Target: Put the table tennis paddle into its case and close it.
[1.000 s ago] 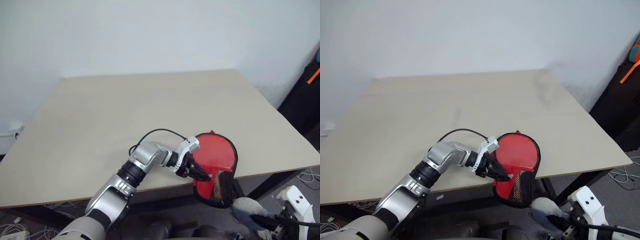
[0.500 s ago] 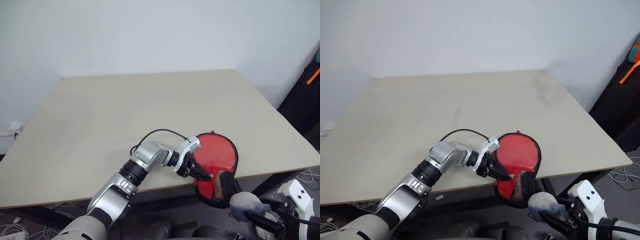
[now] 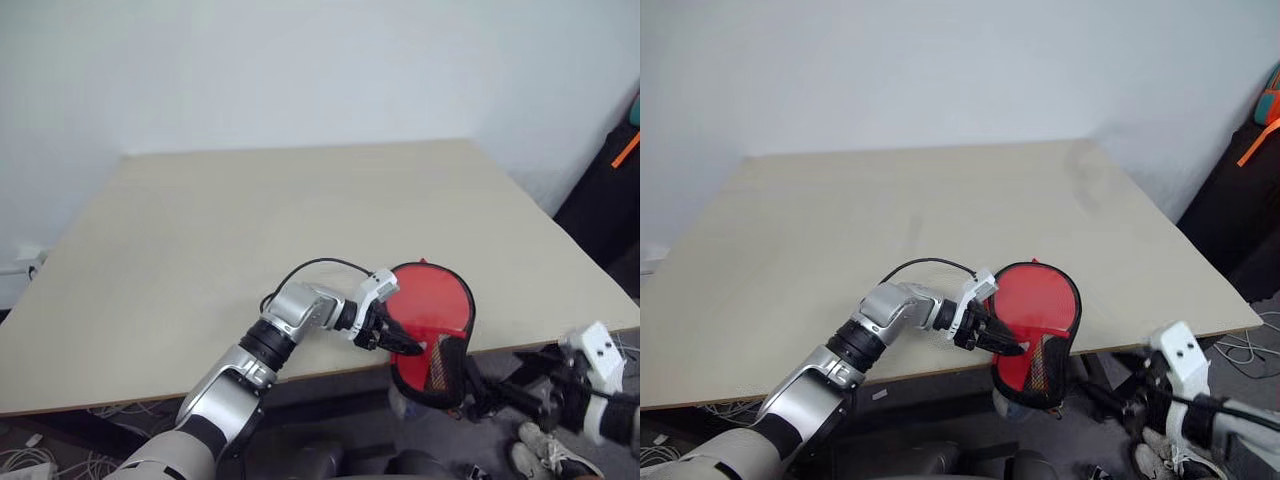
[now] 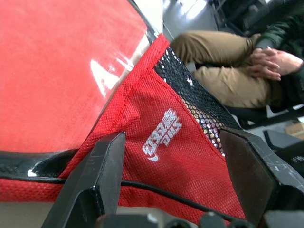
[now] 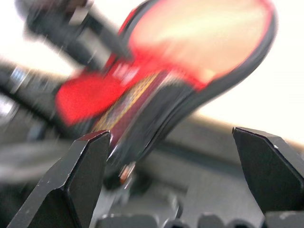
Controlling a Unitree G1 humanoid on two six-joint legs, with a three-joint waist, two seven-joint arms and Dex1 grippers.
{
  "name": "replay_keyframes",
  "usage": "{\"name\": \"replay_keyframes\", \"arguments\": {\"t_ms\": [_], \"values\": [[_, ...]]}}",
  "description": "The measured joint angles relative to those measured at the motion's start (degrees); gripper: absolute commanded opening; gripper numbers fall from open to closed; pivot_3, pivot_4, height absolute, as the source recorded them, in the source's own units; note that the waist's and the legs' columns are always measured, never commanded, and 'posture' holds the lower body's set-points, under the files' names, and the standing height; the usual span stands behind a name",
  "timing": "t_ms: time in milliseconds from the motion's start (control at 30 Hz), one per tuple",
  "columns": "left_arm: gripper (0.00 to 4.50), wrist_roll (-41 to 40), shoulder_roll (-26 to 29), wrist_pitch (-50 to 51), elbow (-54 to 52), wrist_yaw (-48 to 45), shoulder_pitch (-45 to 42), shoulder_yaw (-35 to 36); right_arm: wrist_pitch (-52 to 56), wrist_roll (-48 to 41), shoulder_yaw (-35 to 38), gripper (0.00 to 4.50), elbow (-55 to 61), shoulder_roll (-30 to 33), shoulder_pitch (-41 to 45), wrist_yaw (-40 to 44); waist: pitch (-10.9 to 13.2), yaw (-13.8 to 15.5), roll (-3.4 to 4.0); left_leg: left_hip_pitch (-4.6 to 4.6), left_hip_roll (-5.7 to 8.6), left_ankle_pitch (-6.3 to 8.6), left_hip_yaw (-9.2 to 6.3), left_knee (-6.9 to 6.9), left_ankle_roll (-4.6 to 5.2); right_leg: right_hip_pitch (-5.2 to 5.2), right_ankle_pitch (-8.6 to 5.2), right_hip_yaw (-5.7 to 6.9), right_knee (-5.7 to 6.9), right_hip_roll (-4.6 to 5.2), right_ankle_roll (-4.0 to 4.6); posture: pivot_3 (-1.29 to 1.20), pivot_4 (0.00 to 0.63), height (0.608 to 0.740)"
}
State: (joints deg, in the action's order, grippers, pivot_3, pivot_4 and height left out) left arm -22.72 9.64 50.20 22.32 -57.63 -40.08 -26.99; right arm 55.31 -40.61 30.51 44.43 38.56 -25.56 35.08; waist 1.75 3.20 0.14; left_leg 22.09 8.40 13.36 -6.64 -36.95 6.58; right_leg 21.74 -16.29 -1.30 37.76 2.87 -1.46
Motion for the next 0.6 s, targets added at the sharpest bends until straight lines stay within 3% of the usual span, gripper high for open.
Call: {"name": "replay_keyframes", "arguments": {"t_ms": [267,400,600], "values": [[3.35,-1.9,2.3,-2.3,0.9,-2.0,-4.0,10.5,0.0,5.1,-7.5,4.46,-9.4,-11.9,24.0,-18.9,0.0,0.0,0.12,0.66,0.00,-0.40,-0.09,0.11,-0.61,1.03,0.84,0.16,0.03,-0.08,0.12,0.00,0.000,0.740],[3.35,-4.7,7.1,1.2,-1.7,-7.5,-4.2,12.0,-0.2,6.8,-11.4,4.46,-11.5,-14.6,27.1,-22.2,0.0,-0.2,0.14,1.10,0.06,-0.44,-0.04,0.30,-0.67,1.69,0.81,0.00,-0.02,-0.11,0.10,0.00,0.000,0.740],[3.35,-5.0,16.0,-3.0,-4.2,-13.4,-3.6,14.4,-4.6,8.8,-15.6,4.46,-13.8,-15.2,29.4,-21.4,0.0,-0.9,0.25,0.91,0.09,-0.70,0.04,0.35,-0.91,1.51,1.00,-0.09,0.05,-0.15,0.40,0.00,0.000,0.740]]}}
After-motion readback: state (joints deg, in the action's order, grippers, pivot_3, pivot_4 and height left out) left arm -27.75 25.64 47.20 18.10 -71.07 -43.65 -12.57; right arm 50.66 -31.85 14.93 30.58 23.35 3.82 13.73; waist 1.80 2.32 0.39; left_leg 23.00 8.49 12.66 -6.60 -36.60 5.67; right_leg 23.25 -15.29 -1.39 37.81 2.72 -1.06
